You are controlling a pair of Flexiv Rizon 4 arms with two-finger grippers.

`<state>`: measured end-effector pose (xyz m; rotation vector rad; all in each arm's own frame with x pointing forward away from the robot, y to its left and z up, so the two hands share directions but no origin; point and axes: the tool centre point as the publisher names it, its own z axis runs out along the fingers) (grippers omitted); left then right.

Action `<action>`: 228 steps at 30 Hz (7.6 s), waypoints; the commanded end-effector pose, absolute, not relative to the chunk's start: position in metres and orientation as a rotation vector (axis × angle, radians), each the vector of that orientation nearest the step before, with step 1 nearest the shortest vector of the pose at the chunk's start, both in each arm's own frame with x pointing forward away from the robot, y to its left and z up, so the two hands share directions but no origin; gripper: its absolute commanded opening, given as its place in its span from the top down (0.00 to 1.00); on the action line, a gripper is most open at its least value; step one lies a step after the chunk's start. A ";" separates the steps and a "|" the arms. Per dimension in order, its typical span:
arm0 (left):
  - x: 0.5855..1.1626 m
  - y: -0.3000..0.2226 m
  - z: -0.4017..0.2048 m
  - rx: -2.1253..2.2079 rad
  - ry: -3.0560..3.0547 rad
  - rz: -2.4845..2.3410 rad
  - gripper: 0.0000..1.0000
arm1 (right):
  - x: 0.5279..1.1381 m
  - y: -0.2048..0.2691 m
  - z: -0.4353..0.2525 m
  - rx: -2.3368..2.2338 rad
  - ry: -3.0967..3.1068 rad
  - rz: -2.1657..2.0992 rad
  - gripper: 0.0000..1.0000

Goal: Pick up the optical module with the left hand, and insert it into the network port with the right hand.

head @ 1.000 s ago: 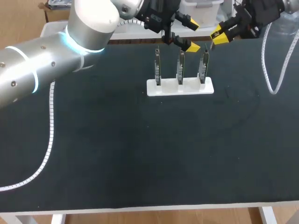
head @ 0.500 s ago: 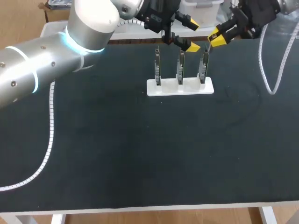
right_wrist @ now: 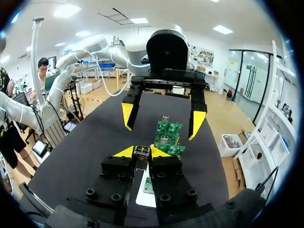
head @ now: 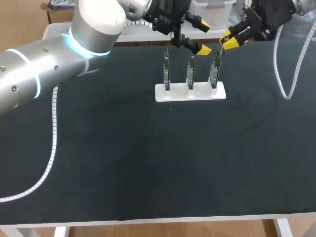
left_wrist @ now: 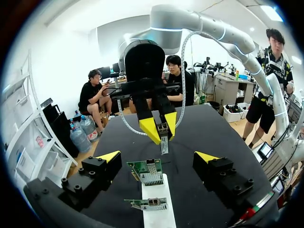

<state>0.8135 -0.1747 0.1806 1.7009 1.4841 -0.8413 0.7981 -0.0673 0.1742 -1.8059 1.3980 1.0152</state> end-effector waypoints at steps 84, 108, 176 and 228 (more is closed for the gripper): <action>0.814 -0.175 0.181 1.704 1.487 -0.839 0.00 | 0.817 -0.061 0.162 -1.829 1.460 1.006 1.00; 0.814 -0.175 0.181 1.704 1.487 -0.839 0.00 | 0.828 -0.059 0.161 -1.821 1.475 0.999 1.00; 0.814 -0.175 0.181 1.704 1.487 -0.839 0.00 | 0.829 -0.064 0.156 -1.794 1.520 1.002 1.00; 0.814 -0.175 0.181 1.704 1.487 -0.839 0.00 | 0.836 -0.062 0.146 -1.836 1.539 1.021 1.00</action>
